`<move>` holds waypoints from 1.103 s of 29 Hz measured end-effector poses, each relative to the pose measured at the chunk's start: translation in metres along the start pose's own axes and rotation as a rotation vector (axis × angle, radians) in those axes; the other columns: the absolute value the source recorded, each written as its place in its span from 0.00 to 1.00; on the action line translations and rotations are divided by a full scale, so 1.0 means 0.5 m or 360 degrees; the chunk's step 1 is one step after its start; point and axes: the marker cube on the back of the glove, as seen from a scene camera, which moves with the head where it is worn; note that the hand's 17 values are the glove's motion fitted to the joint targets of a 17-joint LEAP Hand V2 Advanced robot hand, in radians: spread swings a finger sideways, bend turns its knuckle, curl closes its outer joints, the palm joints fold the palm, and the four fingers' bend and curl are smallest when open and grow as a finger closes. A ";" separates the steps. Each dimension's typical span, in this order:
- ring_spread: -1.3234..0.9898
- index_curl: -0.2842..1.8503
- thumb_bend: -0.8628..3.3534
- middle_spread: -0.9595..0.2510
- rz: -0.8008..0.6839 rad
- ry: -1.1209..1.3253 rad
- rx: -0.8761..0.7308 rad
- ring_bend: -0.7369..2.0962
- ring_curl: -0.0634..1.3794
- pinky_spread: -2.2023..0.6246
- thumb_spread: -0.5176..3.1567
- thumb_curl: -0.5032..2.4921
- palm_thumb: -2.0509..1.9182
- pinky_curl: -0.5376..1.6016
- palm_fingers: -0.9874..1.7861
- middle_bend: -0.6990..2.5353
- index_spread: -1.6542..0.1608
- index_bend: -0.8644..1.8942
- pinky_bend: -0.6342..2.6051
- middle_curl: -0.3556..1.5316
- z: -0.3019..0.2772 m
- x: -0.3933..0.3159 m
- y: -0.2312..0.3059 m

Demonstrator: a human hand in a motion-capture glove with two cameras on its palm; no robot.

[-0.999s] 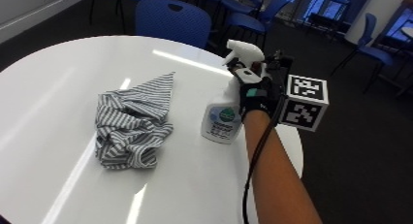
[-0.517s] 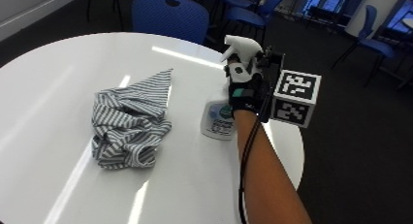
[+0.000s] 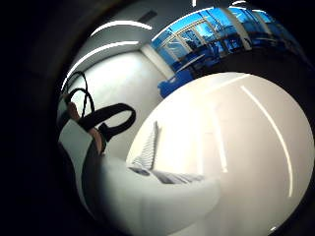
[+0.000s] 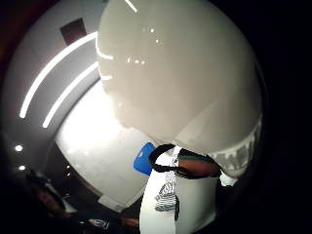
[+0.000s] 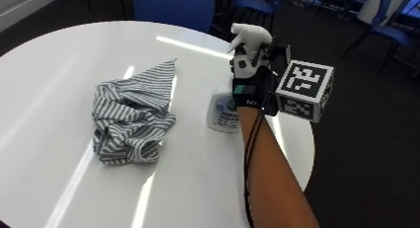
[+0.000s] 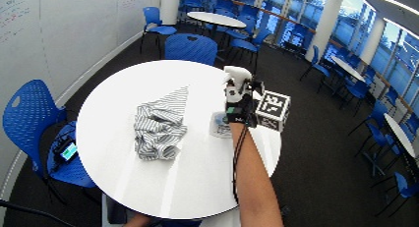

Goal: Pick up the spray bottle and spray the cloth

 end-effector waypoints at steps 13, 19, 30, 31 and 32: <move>0.47 0.33 0.20 0.59 -0.0089 0.0027 0.0107 0.52 0.37 0.67 0.36 0.37 0.72 0.43 0.84 0.40 0.74 0.37 0.36 0.48 -0.020 -0.018 -0.019; 0.47 0.33 0.20 0.59 -0.0048 0.0012 0.0070 0.52 0.37 0.67 0.37 0.38 0.72 0.43 0.84 0.40 0.74 0.37 0.36 0.48 -0.016 0.020 -0.012; 0.47 0.34 0.20 0.60 -0.0469 0.0502 -0.0185 0.54 0.37 0.67 0.38 0.38 0.72 0.43 0.85 0.41 0.75 0.37 0.36 0.48 -0.044 0.016 -0.029; 0.47 0.34 0.20 0.60 -0.0558 0.0598 -0.0217 0.54 0.37 0.67 0.39 0.38 0.72 0.43 0.85 0.41 0.75 0.37 0.36 0.48 -0.043 0.003 -0.032; 0.47 0.34 0.20 0.60 -0.0639 0.0685 -0.0245 0.54 0.37 0.67 0.39 0.38 0.72 0.43 0.85 0.41 0.75 0.37 0.36 0.48 -0.041 -0.010 -0.034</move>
